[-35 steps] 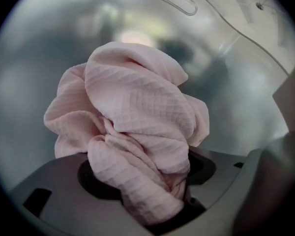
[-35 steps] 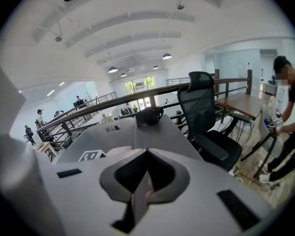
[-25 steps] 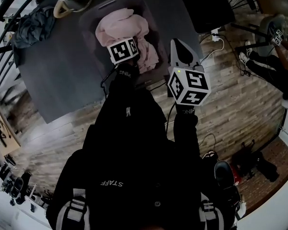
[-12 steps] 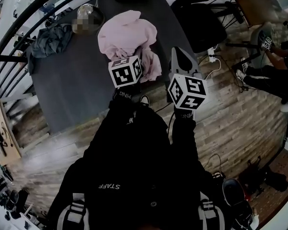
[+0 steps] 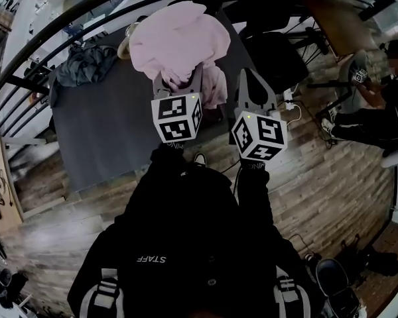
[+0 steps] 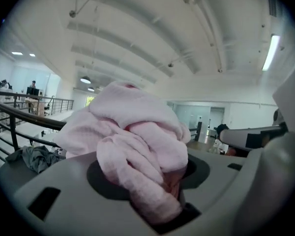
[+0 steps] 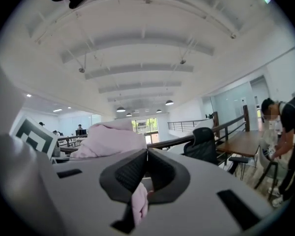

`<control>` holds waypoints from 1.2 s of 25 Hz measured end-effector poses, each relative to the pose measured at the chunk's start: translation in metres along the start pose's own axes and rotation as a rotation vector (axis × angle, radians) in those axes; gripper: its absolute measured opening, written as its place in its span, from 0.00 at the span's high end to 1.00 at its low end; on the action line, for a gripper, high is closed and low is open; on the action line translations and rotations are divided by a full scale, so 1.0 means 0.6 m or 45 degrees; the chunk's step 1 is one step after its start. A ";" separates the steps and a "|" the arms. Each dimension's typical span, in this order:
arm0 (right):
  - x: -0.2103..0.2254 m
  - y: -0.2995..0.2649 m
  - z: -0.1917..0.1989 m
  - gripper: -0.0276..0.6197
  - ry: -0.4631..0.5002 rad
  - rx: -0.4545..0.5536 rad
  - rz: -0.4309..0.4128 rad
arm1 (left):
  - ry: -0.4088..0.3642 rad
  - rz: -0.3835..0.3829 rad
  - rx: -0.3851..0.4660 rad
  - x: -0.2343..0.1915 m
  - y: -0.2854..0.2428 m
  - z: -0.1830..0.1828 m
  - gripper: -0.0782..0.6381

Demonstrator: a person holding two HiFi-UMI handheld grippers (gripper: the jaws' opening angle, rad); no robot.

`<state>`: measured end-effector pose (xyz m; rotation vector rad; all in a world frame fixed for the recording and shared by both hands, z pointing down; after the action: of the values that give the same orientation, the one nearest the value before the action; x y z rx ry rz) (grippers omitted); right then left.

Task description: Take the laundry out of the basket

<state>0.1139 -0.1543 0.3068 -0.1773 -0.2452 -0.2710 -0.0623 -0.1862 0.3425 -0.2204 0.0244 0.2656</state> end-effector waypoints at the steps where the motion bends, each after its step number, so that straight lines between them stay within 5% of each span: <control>1: -0.007 0.005 -0.009 0.94 0.010 0.030 -0.002 | -0.015 -0.003 0.043 -0.001 0.010 -0.014 0.57; 11: -0.067 0.052 -0.074 0.93 0.104 0.279 -0.023 | -0.150 -0.076 0.364 -0.016 0.099 -0.110 0.57; 30: -0.097 0.048 -0.105 0.94 0.167 0.331 0.021 | -0.230 -0.057 0.436 -0.027 0.117 -0.152 0.56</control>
<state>0.0813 -0.1262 0.2272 0.0955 -0.1466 -0.2307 -0.0957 -0.1441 0.2391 0.1435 -0.1135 0.2317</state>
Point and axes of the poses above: the fingertips, and each gripper's own axes: y backward along the fingers, x to its right, z out of its underside, the point moved 7 cm from there along y, backward along the fingers, and after that the axes turned 9 degrees about -y, right-handed, at the moved point
